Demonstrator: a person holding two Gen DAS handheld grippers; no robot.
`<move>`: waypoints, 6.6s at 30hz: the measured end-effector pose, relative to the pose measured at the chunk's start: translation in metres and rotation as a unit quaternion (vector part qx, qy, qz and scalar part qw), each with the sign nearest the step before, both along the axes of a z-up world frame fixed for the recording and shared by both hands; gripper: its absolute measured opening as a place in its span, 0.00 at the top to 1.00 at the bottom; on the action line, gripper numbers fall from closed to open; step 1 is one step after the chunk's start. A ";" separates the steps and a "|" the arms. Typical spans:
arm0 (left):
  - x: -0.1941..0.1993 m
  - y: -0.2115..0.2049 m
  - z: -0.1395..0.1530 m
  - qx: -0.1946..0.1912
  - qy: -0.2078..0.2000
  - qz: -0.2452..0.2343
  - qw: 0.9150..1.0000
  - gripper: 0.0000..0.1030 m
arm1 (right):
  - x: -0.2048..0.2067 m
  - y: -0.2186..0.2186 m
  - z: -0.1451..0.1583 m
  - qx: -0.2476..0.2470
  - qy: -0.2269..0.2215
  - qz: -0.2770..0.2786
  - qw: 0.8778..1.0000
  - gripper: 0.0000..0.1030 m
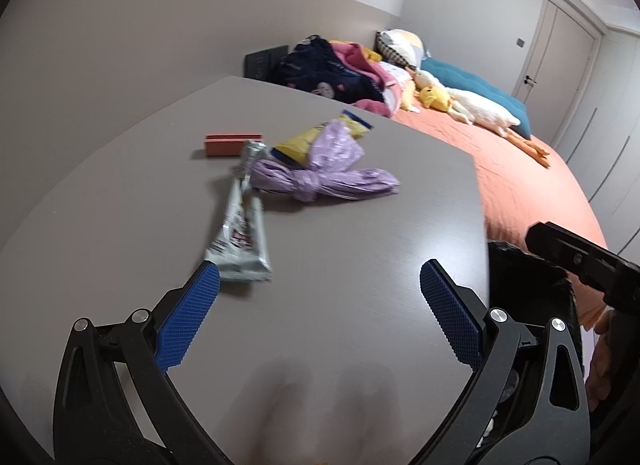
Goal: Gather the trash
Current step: 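Move both open tools back over the cluttered table, then grasp the foil snack wrapper with the left tool while the right tool grasps the purple bag, then carry the foil wrapper and purple bag over the black trash bin, then open both tools over the bin to drop the wrapper and purple bag, then move both open tools back over the table toward the red box and yellow wrapper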
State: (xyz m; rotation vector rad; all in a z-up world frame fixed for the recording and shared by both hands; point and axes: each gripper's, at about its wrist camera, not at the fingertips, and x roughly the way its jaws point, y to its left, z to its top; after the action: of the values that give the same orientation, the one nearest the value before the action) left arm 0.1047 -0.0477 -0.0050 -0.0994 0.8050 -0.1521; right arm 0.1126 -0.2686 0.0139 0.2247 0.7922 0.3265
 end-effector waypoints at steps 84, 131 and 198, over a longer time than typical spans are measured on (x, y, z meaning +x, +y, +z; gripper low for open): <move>-0.009 0.042 0.017 -0.030 0.011 0.056 0.998 0.72 | 0.041 0.086 0.012 -0.049 0.017 0.080 0.995 0.98; -0.085 -0.120 0.040 -0.016 -0.017 -0.087 0.996 0.72 | -0.103 -0.094 0.047 -0.016 -0.024 -0.049 0.998 0.98; -0.061 -0.125 0.025 -0.020 0.012 -0.108 0.994 0.06 | -0.094 -0.123 0.038 -0.012 -0.030 -0.113 0.993 0.17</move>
State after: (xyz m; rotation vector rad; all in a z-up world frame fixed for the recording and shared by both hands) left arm 0.0435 -0.1724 0.0196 -0.0515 0.8356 -0.3722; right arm 0.0187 -0.3920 0.0519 0.2786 0.7042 0.1103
